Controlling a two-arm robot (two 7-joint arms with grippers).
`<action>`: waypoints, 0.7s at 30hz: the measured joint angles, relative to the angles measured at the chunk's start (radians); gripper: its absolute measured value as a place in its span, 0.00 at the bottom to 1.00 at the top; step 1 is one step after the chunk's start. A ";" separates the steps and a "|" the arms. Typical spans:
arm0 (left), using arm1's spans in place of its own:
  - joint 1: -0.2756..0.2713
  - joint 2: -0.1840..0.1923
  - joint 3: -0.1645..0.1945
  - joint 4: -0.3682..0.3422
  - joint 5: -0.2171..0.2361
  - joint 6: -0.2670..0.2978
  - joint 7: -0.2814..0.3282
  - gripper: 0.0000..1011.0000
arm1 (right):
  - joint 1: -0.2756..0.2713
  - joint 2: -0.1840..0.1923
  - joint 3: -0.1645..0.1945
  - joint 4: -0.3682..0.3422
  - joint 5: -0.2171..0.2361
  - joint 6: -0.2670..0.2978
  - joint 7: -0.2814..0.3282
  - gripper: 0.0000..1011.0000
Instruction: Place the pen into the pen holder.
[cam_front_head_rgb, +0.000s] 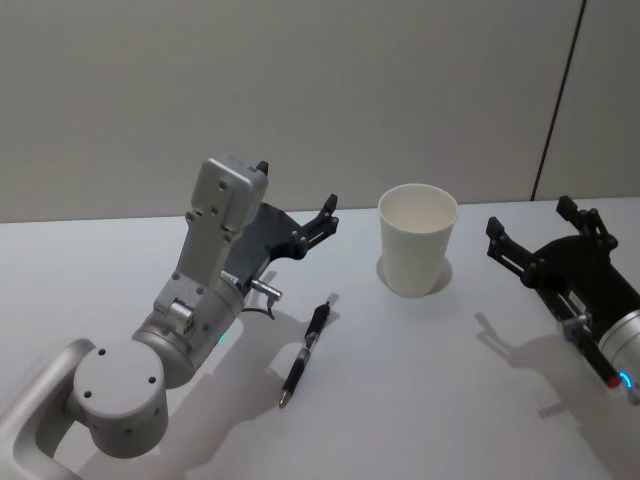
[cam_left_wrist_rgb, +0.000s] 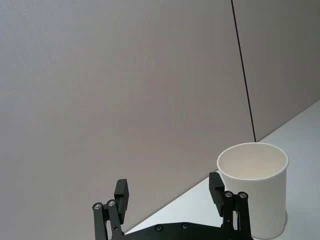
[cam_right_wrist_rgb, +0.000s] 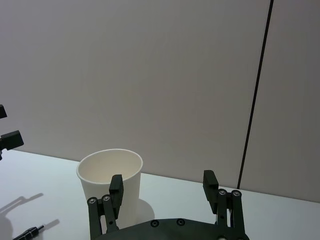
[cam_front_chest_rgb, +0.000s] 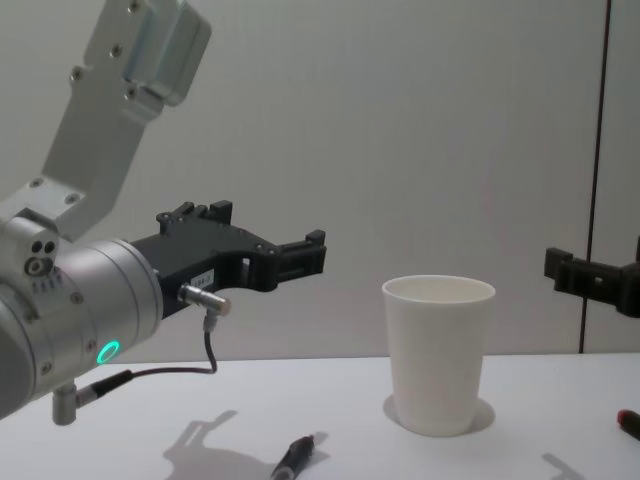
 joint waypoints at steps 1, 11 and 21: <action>0.000 0.000 0.000 0.000 0.000 0.000 0.000 0.99 | 0.000 0.000 0.000 0.000 0.000 0.000 0.000 0.99; 0.000 0.000 0.000 0.000 0.000 0.000 0.000 0.99 | -0.002 0.006 0.005 0.000 -0.001 0.009 0.002 0.99; 0.000 0.000 0.000 0.000 0.000 0.000 0.000 0.99 | -0.035 0.019 0.013 -0.028 -0.002 0.024 -0.034 0.99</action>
